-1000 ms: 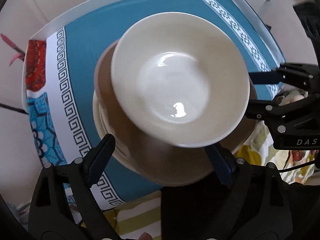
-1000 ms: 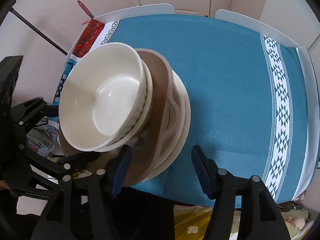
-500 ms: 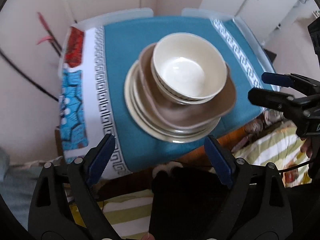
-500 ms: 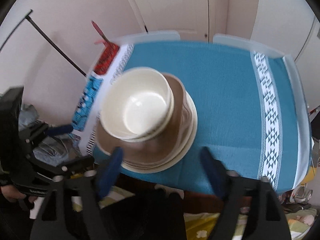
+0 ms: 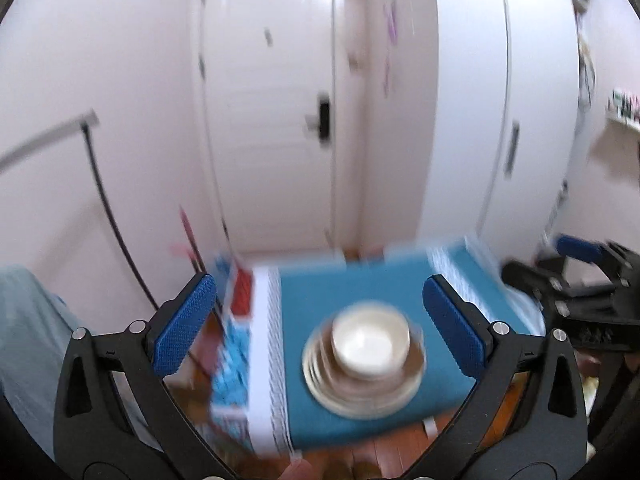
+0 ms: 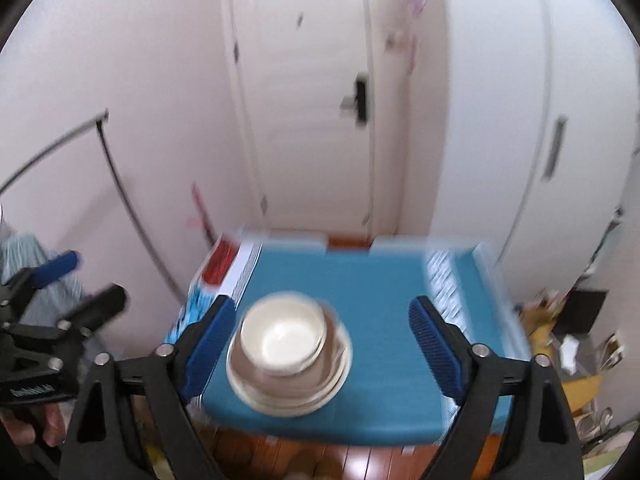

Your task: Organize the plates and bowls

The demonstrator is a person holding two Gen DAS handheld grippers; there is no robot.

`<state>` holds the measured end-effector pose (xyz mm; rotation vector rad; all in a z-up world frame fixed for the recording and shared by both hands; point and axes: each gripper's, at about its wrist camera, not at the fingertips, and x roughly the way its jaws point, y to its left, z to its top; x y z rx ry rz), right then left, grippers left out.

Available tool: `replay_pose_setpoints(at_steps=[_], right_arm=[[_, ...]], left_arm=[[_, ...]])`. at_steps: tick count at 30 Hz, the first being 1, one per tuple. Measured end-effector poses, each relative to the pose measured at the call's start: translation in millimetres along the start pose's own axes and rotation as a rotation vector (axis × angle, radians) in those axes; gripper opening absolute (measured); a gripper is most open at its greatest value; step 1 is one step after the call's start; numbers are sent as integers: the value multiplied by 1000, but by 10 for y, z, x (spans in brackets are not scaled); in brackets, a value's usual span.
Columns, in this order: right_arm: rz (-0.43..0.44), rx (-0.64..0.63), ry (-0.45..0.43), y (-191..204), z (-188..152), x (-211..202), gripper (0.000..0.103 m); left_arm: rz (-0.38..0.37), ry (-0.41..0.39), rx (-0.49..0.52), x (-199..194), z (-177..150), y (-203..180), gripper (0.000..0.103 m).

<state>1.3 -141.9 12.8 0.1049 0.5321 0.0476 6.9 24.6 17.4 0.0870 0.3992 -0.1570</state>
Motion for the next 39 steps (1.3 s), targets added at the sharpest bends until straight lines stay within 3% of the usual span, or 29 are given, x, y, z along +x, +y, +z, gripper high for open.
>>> replay_pose_setpoints(at_steps=[3,11,19,39], right_arm=[[-56,5,-98,-42,92,-329,103],[-147,6,-216,-188,149,-871,103],[-142,22,-233,-213,108,-971,103],[-142,16,-227,-209,98,-947,103]], left_arm=[[20,-91,-1,-225,158,-28,103],[28,-159,-27,-571,215,-123,103],[45,-190,-19,-735,207,-189,103],[48,-178,-12,-703,227,-138,103]])
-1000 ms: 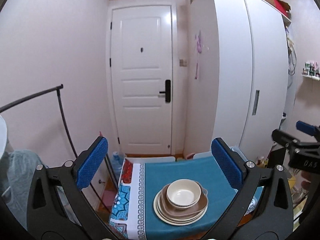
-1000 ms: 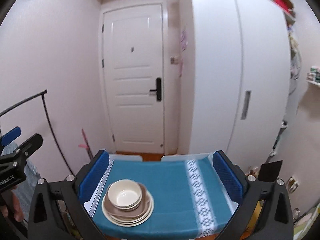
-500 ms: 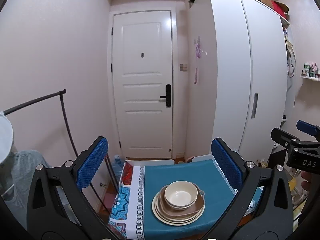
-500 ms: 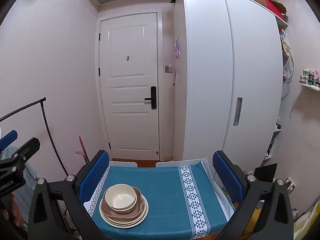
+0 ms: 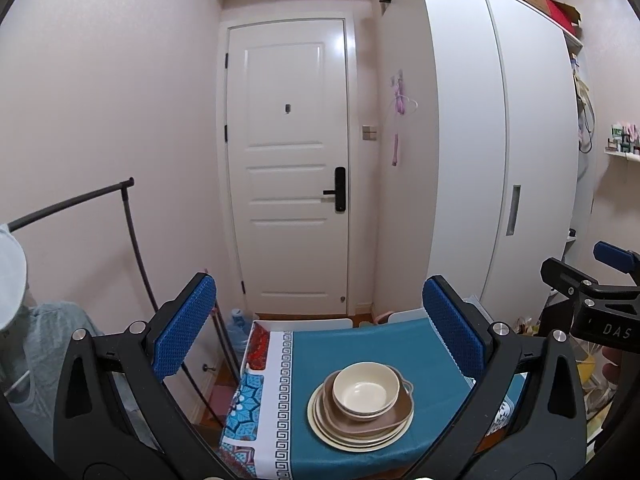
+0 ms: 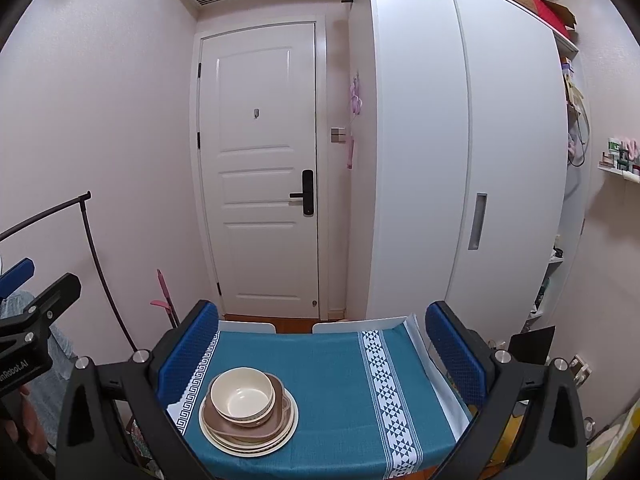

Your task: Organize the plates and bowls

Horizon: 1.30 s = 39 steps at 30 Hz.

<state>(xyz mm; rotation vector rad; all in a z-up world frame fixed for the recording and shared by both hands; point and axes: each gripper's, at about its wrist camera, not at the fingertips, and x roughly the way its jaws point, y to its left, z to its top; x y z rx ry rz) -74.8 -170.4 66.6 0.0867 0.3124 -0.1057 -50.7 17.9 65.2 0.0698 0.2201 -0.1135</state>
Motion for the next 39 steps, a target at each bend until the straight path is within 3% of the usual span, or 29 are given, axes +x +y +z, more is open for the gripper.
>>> replay_pose_setpoints(at_steps=[21,39], right_arm=[[-11,-2,-3,32,9,41,103],[-3,-6,0,52,21,77,103]], left_arm=[[-33,-16,11,20,15,153,103],[-15,-7,11,114,36,219,103]])
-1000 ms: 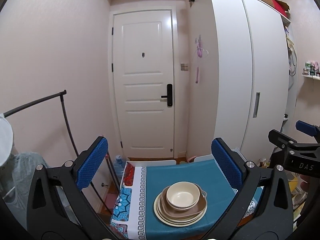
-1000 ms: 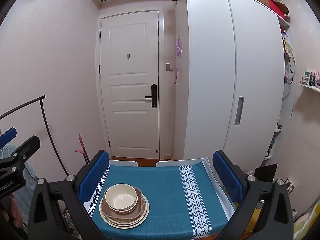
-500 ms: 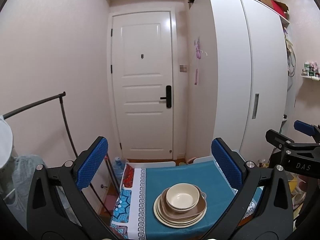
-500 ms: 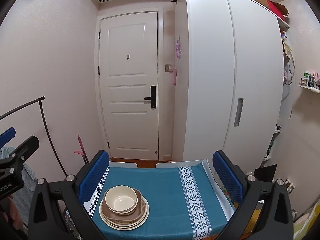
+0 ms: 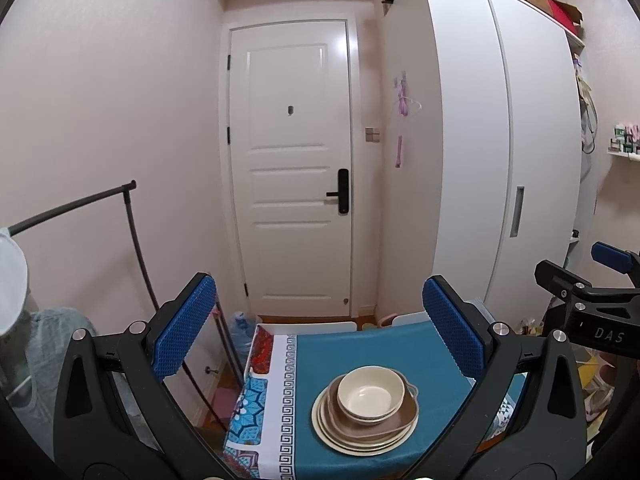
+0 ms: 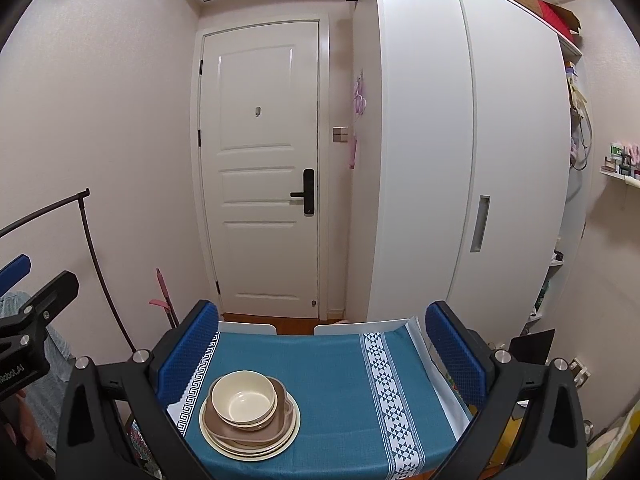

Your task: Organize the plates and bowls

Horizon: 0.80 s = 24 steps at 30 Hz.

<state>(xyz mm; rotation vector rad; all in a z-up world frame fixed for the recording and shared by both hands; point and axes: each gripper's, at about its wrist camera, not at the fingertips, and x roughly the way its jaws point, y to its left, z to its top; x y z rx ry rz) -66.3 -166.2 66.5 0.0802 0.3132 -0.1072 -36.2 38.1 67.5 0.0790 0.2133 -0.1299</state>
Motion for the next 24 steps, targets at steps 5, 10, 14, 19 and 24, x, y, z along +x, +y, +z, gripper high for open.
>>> replay_pose_setpoints(at_steps=[5,10,14,19,24], right_arm=[[0,1,0,-7,-3,15,103],[5,-2,-2,42,12,62,103],[6,0,0,37,34,89,103],[3,5,14,43,37,150,103],[-3,10,30,41,61,260,103]], left_arm=[[11,-13,10,-3,7,7,103],[13,-26,-6,3,41,61,103],[39,-36,-5,25,59,70,103],[62,-44,14,90,68,51,103],[55,-49,32,189,89,41,103]])
